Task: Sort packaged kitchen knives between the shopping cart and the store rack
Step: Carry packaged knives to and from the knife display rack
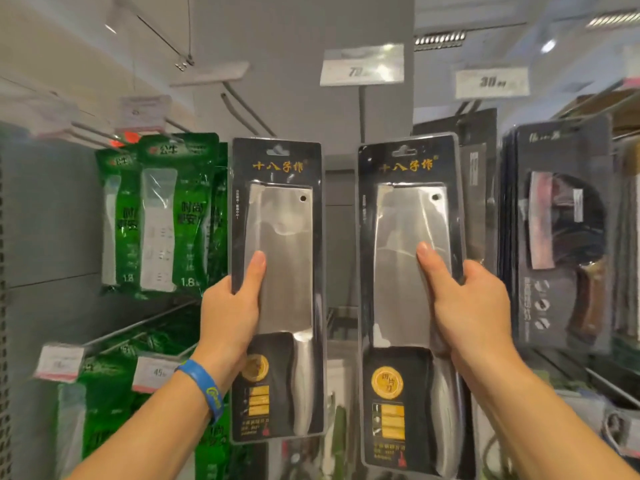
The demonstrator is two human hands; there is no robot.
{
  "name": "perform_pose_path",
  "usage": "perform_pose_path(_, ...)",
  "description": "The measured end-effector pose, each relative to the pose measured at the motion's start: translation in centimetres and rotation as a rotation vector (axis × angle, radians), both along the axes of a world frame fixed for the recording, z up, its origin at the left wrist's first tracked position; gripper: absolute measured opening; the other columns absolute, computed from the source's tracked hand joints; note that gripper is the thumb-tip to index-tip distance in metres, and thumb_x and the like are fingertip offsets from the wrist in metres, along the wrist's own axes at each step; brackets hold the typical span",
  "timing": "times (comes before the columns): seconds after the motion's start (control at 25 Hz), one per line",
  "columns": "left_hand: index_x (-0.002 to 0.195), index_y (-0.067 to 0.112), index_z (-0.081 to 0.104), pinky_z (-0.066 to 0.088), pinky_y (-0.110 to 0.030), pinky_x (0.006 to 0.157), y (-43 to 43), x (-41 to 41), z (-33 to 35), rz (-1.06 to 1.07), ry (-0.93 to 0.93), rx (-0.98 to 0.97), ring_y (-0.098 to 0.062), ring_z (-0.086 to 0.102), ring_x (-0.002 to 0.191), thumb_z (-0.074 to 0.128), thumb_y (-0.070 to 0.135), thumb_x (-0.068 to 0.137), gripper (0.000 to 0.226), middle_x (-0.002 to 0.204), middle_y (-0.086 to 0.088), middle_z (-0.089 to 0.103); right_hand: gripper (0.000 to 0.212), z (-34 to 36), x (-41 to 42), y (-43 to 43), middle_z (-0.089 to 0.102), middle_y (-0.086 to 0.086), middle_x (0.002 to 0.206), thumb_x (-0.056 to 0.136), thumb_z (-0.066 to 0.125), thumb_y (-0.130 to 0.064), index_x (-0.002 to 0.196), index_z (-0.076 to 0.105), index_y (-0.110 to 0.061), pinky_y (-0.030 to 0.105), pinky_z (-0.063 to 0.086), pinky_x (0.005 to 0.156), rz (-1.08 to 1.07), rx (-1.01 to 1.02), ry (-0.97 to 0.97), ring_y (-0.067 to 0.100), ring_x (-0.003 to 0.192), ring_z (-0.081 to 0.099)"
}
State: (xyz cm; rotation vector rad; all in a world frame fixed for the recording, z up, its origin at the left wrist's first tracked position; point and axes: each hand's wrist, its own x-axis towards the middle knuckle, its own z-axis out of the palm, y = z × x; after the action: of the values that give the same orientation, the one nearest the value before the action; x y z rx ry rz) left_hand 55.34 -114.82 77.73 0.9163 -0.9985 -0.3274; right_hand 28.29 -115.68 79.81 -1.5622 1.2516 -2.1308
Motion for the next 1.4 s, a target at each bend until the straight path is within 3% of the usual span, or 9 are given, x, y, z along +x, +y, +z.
perform_pose_path(0.12,0.074,0.023,0.076,0.057,-0.024,0.055,-0.3,1.4,0.5,0.014,0.071,0.008,-0.010,0.074,0.073,0.066,0.073,0.074,0.051,0.078,0.008,0.076,0.083,1.4,-0.9,-0.2,0.053,0.022,0.071,0.077,0.059,-0.083,0.072,0.047,-0.001,0.045,0.042,0.057,-0.112,-0.015,-0.013,0.031,0.060,0.044)
perform_pose_path(0.24,0.070,0.019,0.071,0.060,-0.042,0.066,-1.0,2.5,1.0,0.103,0.042,0.047,-0.013,0.071,0.069,0.064,0.078,0.069,0.060,0.071,0.009,0.073,0.083,1.5,-1.1,-0.3,0.057,0.024,0.077,0.076,0.057,-0.085,0.074,0.051,-0.002,0.046,0.043,0.061,-0.197,0.025,0.030,0.040,0.067,0.045)
perform_pose_path(0.4,0.067,0.025,0.071,0.061,-0.043,0.072,-1.2,4.0,0.0,0.060,-0.035,0.103,-0.020,0.072,0.078,0.063,0.083,0.066,0.058,0.078,0.002,0.075,0.076,-0.1,0.2,-0.1,0.063,0.012,0.090,0.074,0.055,-0.088,0.077,0.053,-0.012,0.039,0.046,0.076,-0.198,0.127,0.072,0.029,0.078,0.054)
perform_pose_path(0.52,0.073,0.021,0.074,0.060,-0.042,0.073,-1.0,5.1,-0.9,0.031,-0.090,0.117,-0.015,0.073,0.077,0.061,0.084,0.066,0.065,0.079,0.005,0.076,0.090,-0.3,0.9,0.2,0.064,0.022,0.077,0.079,0.058,-0.083,0.078,0.055,0.007,0.048,0.048,0.065,-0.241,0.120,0.093,0.040,0.070,0.058)
perform_pose_path(0.72,0.068,0.008,0.069,0.054,-0.040,0.061,-0.8,4.8,0.2,-0.017,-0.236,0.093,-0.018,0.067,0.060,0.059,0.075,0.075,0.068,0.065,-0.003,0.071,0.071,3.4,1.2,2.1,0.042,0.013,0.063,0.083,0.062,-0.074,0.064,0.038,-0.010,0.040,0.030,0.053,-0.322,0.006,0.042,0.026,0.055,0.036)
perform_pose_path(0.88,0.060,0.013,0.067,0.044,-0.031,0.053,-0.6,3.1,3.0,-0.103,-0.231,0.057,-0.010,0.061,0.051,0.058,0.074,0.074,0.063,0.060,0.001,0.067,0.079,4.2,1.1,2.9,0.055,0.014,0.063,0.083,0.062,-0.075,0.066,0.047,0.001,0.039,0.035,0.054,-0.365,-0.022,0.058,0.029,0.058,0.050)
perform_pose_path(1.12,0.058,0.017,0.060,0.043,-0.025,0.045,-0.5,1.6,3.6,-0.190,-0.170,0.025,0.001,0.059,0.047,0.060,0.072,0.073,0.057,0.053,0.015,0.064,0.070,3.6,1.6,4.3,0.065,0.001,0.066,0.078,0.059,-0.081,0.070,0.063,-0.013,0.036,0.043,0.050,-0.335,-0.041,0.098,0.020,0.063,0.063)
perform_pose_path(1.28,0.071,0.006,0.069,0.052,-0.026,0.051,-0.3,0.9,3.3,-0.245,-0.185,0.028,-0.019,0.067,0.059,0.062,0.072,0.073,0.066,0.066,-0.002,0.071,0.083,4.8,2.2,5.6,0.062,0.021,0.073,0.079,0.062,-0.080,0.074,0.054,0.003,0.053,0.050,0.060,-0.360,-0.020,0.103,0.035,0.064,0.059)
perform_pose_path(1.4,0.054,0.013,0.050,0.036,-0.016,0.044,0.2,0.6,3.7,-0.213,-0.221,-0.019,-0.007,0.047,0.043,0.058,0.074,0.072,0.065,0.047,0.006,0.052,0.090,7.5,1.1,7.0,0.064,0.023,0.078,0.076,0.060,-0.085,0.078,0.056,0.005,0.060,0.052,0.070,-0.369,-0.083,0.069,0.041,0.070,0.060)
